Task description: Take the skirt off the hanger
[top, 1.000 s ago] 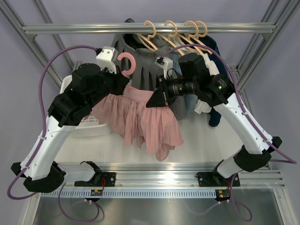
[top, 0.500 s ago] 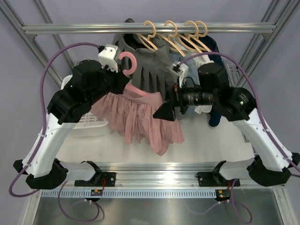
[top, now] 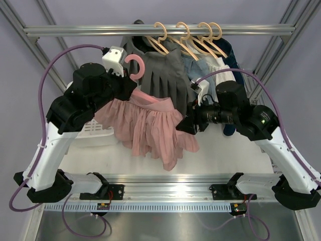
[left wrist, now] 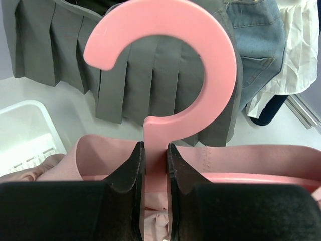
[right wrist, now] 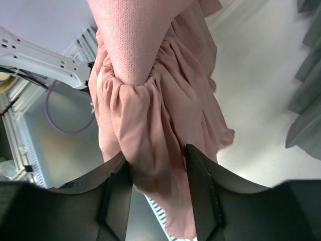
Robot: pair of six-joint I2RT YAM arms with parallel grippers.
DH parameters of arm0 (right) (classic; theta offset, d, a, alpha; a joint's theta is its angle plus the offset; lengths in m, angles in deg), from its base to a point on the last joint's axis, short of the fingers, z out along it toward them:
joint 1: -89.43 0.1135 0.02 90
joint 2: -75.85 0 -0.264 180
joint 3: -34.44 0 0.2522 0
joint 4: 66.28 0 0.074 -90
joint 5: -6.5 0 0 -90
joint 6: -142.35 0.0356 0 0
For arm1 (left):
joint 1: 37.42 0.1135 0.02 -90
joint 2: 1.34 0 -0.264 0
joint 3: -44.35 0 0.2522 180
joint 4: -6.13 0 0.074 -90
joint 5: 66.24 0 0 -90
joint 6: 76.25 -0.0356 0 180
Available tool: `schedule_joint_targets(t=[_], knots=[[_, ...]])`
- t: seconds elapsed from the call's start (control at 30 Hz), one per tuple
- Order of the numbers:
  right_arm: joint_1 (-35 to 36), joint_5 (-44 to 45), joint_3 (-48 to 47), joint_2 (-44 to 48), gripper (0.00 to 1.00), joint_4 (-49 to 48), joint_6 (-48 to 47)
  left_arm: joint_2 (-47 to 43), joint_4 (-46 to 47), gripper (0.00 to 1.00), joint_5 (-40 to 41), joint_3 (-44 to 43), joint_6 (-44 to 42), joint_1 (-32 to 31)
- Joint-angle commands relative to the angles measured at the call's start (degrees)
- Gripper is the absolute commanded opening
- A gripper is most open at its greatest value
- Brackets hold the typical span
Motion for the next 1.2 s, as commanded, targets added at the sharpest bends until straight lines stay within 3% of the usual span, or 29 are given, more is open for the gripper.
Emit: schedule_joint_targets(t=[0.0, 0.2, 0.4, 0.47, 0.57, 0.7, 0.83, 1.0, 1.17], knots=[[0.29, 3.6, -0.83, -0.12, 0.49, 1.68, -1.33, 0.11, 3.64, 0.0, -0.84, -3.05, -0.74, -0.24], [0.29, 0.1, 0.31, -0.39, 0.61, 3.35, -2.47, 1.25, 2.76, 0.0, -0.14, -4.11, -1.62, -0.24], [0.29, -1.66, 0.84, -1.09, 0.67, 3.97, -3.27, 1.78, 2.58, 0.0, -0.14, -4.9, -1.63, -0.24], [0.29, -2.19, 1.1, -1.09, 0.77, 4.23, -3.53, 1.78, 2.4, 0.0, -0.14, -5.16, -1.71, -0.24], [0.29, -2.37, 1.98, -0.48, 0.77, 4.23, -3.88, 1.87, 1.97, 0.0, -0.14, -5.6, -1.8, -0.24], [0.29, -2.64, 2.68, -0.39, 0.67, 5.46, -4.15, 1.95, 1.53, 0.0, 0.13, -5.69, -2.15, -0.24], [0.29, -0.62, 3.91, 0.75, 0.0, 5.37, -4.06, 1.95, 1.26, 0.0, 1.0, -4.9, -2.59, -0.24], [0.29, 4.91, 5.31, 3.03, 0.0, 6.87, -2.57, 2.3, 2.4, 0.0, 4.17, -3.58, -3.21, 1.42], [0.29, 10.71, 9.35, 7.95, 0.0, 7.92, 0.59, 2.74, 5.04, 0.0, -0.22, -5.16, 0.91, 9.94]])
